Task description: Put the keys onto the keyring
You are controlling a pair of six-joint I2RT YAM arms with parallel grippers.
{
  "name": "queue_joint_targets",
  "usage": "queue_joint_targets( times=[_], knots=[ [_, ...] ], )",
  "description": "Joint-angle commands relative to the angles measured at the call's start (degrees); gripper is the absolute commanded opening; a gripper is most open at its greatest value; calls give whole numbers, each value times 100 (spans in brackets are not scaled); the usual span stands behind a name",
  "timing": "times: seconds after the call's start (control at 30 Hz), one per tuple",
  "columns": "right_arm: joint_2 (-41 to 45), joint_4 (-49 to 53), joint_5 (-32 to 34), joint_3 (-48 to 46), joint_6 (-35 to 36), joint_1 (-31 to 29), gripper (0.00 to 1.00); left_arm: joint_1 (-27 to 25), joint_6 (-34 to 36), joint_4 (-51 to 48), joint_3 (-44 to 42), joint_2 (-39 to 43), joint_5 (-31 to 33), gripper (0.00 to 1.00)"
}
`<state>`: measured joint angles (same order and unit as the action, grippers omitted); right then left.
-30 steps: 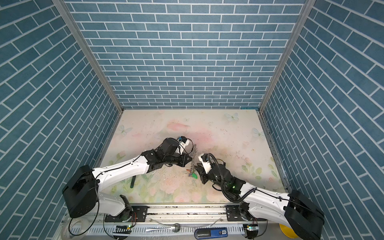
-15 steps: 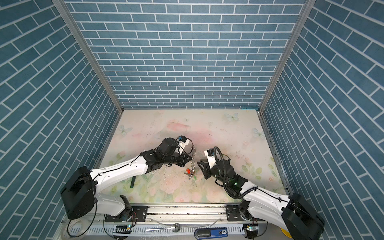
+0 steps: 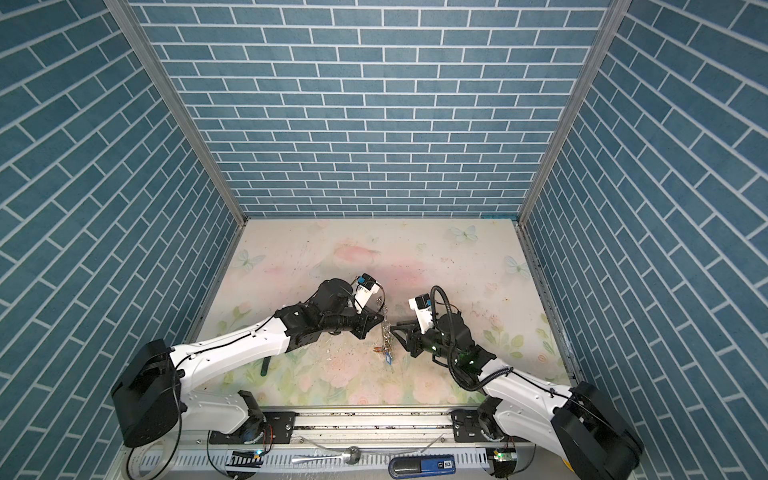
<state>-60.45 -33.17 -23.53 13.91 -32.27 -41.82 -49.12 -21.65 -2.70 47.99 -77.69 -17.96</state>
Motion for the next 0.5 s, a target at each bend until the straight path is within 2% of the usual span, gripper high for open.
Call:
queue_joint_targets(
  times=[0.0, 0.1, 0.2, 0.33, 0.47],
  knots=[
    [-347, -615, -804, 359, -580, 150, 37, -51, 245, 335, -83, 131, -119, 0],
    [-661, -1138, -1188, 378, -883, 222, 45, -62, 290, 361, -105, 106, -120, 0],
    [-771, -1270, -1271, 377, -937, 221, 51, -67, 352, 336, -111, 92, -94, 0],
    [-489, -885, -856, 292, -779, 254, 49, -67, 476, 275, -141, 119, 34, 0],
    [-246, -816, -899, 261, -762, 257, 44, -71, 520, 305, -158, 96, 21, 0]
  ],
)
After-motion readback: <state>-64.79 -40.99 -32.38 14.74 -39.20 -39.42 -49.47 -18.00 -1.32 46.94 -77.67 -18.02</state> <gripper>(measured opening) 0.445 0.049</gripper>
